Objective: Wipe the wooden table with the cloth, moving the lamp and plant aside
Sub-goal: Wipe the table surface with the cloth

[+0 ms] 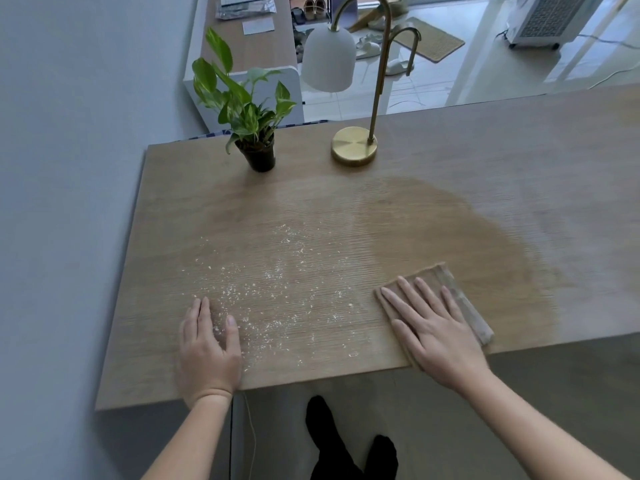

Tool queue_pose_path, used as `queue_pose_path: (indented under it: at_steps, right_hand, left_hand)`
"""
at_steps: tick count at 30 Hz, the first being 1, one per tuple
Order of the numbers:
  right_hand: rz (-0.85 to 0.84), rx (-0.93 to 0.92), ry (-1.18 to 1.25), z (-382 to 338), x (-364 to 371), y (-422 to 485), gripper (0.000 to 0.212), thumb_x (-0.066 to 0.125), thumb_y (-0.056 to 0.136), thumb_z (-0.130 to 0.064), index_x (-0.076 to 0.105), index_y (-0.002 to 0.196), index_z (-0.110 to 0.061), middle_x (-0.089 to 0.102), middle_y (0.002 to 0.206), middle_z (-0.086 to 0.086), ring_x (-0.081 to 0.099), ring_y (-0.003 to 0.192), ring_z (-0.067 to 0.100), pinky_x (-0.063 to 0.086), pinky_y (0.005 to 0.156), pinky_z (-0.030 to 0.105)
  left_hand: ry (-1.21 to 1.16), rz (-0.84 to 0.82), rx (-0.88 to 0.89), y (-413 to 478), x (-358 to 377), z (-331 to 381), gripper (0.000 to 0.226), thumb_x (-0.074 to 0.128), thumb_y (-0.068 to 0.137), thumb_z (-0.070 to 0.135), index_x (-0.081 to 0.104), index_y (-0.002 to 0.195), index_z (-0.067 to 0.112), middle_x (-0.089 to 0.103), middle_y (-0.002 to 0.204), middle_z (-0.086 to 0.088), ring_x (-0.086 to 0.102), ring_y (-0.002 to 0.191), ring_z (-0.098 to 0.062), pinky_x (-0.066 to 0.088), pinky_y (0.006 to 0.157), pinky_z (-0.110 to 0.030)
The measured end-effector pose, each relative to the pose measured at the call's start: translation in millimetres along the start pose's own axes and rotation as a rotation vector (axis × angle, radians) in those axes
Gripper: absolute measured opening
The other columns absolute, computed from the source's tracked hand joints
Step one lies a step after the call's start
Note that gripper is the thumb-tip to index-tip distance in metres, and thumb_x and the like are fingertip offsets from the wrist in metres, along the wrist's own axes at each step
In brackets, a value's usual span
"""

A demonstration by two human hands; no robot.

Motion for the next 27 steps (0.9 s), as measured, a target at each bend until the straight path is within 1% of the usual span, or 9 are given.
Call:
queue_pose_path:
  at_steps: [3,6,10,13,16,18,20,23,27]
  right_hand:
    - [0.009,0.149,-0.012,69.1,-13.5,-29.2,0.056,0.006,0.105,-0.068,-0.001,0.160,-0.062,-0.001,0.174,-0.024,-0.008,0.162,0.006,-0.003,0.132,0.044]
    - [0.065,0.367,0.034,120.8,-30.7,-6.5,0.062,0.001,0.101,-0.071,0.002,0.162,-0.060,-0.001,0.175,-0.021,-0.002,0.163,0.009,-0.002,0.130,0.046]
    - [0.093,0.603,0.128,104.3,-37.2,68.9,0.060,0.014,0.109,-0.058,0.001,0.167,-0.048,-0.004,0.178,-0.010,-0.006,0.163,0.019,-0.004,0.130,0.054]
    - [0.055,0.357,0.080,37.4,-27.2,94.4,0.059,0.012,0.110,-0.059,-0.006,0.165,-0.050,-0.014,0.176,-0.012,-0.012,0.163,0.017,-0.007,0.130,0.052]
    - [-0.010,0.013,0.021,-14.6,-4.9,43.3,0.057,0.009,0.109,-0.063,-0.010,0.162,-0.055,-0.017,0.173,-0.020,-0.017,0.161,0.012,-0.007,0.131,0.049]
    - [-0.039,-0.076,0.001,-7.8,-2.0,8.4,0.056,0.009,0.108,-0.064,-0.008,0.161,-0.059,-0.014,0.172,-0.025,-0.015,0.161,0.007,-0.004,0.132,0.047]
    - [-0.021,-0.038,-0.018,23.6,-11.6,10.5,0.056,0.010,0.107,-0.066,-0.004,0.160,-0.062,-0.007,0.172,-0.026,-0.010,0.161,0.005,-0.001,0.132,0.045]
    - [0.044,0.192,0.026,68.9,-33.0,58.9,0.056,0.005,0.104,-0.068,-0.003,0.160,-0.063,-0.003,0.175,-0.022,-0.002,0.163,0.010,-0.001,0.131,0.047]
    - [0.082,0.477,0.123,59.5,-47.9,149.9,0.061,0.009,0.107,-0.061,0.000,0.166,-0.049,-0.006,0.177,-0.012,-0.007,0.163,0.018,-0.004,0.130,0.054]
  left_hand:
    - [0.000,-0.011,-0.007,-1.1,-0.9,2.8,0.075,0.036,0.103,0.056,0.049,0.158,0.007,0.045,0.166,-0.011,0.037,0.154,-0.031,0.033,0.127,-0.053]
    - [0.004,-0.005,0.000,-1.1,-2.5,6.0,0.075,0.035,0.103,0.056,0.049,0.158,0.007,0.046,0.165,-0.012,0.038,0.153,-0.032,0.033,0.126,-0.054]
    - [0.013,-0.007,-0.005,-2.3,-3.5,6.1,0.074,0.036,0.103,0.055,0.050,0.157,0.007,0.046,0.165,-0.012,0.039,0.153,-0.032,0.034,0.125,-0.055]
    - [0.010,-0.003,-0.008,-3.1,-3.3,7.1,0.073,0.037,0.103,0.054,0.050,0.158,0.007,0.046,0.165,-0.011,0.039,0.153,-0.032,0.036,0.125,-0.055]
    - [0.006,-0.004,0.002,-1.7,-1.7,5.4,0.072,0.038,0.104,0.053,0.050,0.158,0.007,0.046,0.165,-0.012,0.038,0.153,-0.031,0.034,0.126,-0.053]
    - [-0.005,0.002,0.000,-1.2,-0.5,4.8,0.073,0.037,0.104,0.054,0.050,0.158,0.007,0.047,0.165,-0.012,0.038,0.153,-0.031,0.033,0.127,-0.052]
    - [-0.016,0.003,-0.016,-1.4,-0.3,3.8,0.074,0.036,0.103,0.056,0.049,0.158,0.009,0.046,0.165,-0.011,0.037,0.154,-0.030,0.033,0.126,-0.052]
    - [-0.012,-0.015,-0.020,-2.7,0.0,4.7,0.075,0.033,0.103,0.059,0.048,0.160,0.012,0.044,0.167,-0.007,0.036,0.155,-0.027,0.036,0.125,-0.052]
    - [0.010,-0.017,-0.023,-0.9,-0.4,2.8,0.075,0.033,0.103,0.060,0.047,0.160,0.014,0.043,0.168,-0.004,0.036,0.156,-0.026,0.038,0.124,-0.052]
Point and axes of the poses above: each hand's wrist, its own y-axis towards the middle knuckle, its own x-axis out of the palm, z = x × y, the point moved 3 cm from there along y, towards the middle knuckle
